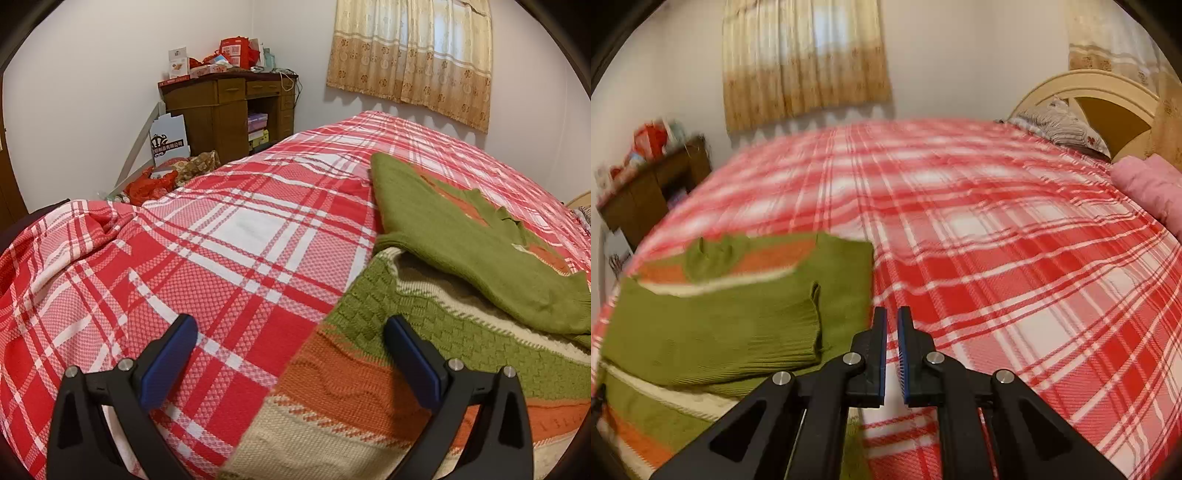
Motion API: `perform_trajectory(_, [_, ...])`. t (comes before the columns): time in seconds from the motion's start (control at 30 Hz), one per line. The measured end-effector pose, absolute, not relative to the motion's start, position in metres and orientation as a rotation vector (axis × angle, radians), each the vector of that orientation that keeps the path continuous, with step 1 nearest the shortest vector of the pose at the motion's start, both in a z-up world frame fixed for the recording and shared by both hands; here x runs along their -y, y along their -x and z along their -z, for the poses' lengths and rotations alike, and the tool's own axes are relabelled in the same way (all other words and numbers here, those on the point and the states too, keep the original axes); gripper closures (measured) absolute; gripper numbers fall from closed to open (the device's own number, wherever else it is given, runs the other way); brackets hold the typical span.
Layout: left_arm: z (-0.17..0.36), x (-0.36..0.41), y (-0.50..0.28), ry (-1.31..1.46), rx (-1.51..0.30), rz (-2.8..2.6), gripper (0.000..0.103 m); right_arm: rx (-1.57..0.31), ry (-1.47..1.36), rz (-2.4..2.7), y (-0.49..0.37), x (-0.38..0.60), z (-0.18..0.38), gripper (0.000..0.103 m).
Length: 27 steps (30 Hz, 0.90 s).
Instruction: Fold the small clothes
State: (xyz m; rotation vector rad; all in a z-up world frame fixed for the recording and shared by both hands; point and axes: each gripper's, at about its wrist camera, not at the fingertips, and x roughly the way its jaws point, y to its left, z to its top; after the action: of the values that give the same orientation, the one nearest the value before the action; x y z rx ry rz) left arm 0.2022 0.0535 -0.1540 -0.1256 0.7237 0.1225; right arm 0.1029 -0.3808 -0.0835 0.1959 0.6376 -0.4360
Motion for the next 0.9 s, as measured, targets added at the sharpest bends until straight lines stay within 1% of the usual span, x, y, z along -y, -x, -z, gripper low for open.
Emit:
perform_trajectory(0.1, [0.154,-0.054,-0.203,0.124,-0.725,-0.123,0.0,-0.667,-0.138,0.327,-0.115,0.358,0.083,0.097])
perform_trajectory(0.2, [0.154,-0.055,-0.203,0.125,-0.725,-0.122,0.0,-0.701,-0.154,0.254,-0.136,0.343,0.093,0.097])
perform_trajectory(0.3, [0.154,-0.054,-0.203,0.124,-0.724,-0.123,0.0,-0.83,-0.206,0.227,-0.163,0.343,0.129,0.097])
perform_trajectory(0.33, [0.154,-0.055,-0.203,0.124,-0.724,-0.122,0.0,-0.796,-0.207,0.23,-0.161,0.343,0.129,0.097])
perform_trajectory(0.47, [0.153,-0.053,-0.203,0.127,-0.727,-0.119,0.0,-0.838,-0.234,0.227,-0.16,0.35,0.124,0.097])
perform_trajectory(0.6, [0.152,-0.055,-0.202,0.131,-0.737,-0.094,0.0,-0.703,-0.221,0.204,-0.099,0.344,0.085,0.097])
perform_trajectory(0.67, [0.15,-0.056,-0.2,0.108,-0.76,-0.058,0.0,-0.659,-0.21,0.192,-0.065,0.341,0.069,0.087])
perform_trajectory(0.7, [0.149,-0.056,-0.198,0.094,-0.77,-0.044,0.0,-0.646,-0.211,0.181,-0.047,0.34,0.064,0.065])
perform_trajectory(0.73, [0.147,-0.056,-0.192,0.075,-0.779,-0.015,0.0,-0.632,-0.212,0.172,-0.021,0.34,0.059,0.049])
perform_trajectory(0.77, [0.146,-0.058,-0.183,0.063,-0.784,0.021,0.0,-0.619,-0.208,0.172,-0.004,0.34,0.056,0.026])
perform_trajectory(0.8, [0.145,-0.059,-0.172,0.057,-0.785,0.055,0.0,-0.607,-0.202,0.171,0.012,0.34,0.054,0.023])
perform_trajectory(0.9, [0.139,-0.068,-0.136,0.037,-0.765,0.12,0.0,-0.631,-0.205,0.135,0.068,0.335,0.06,0.023])
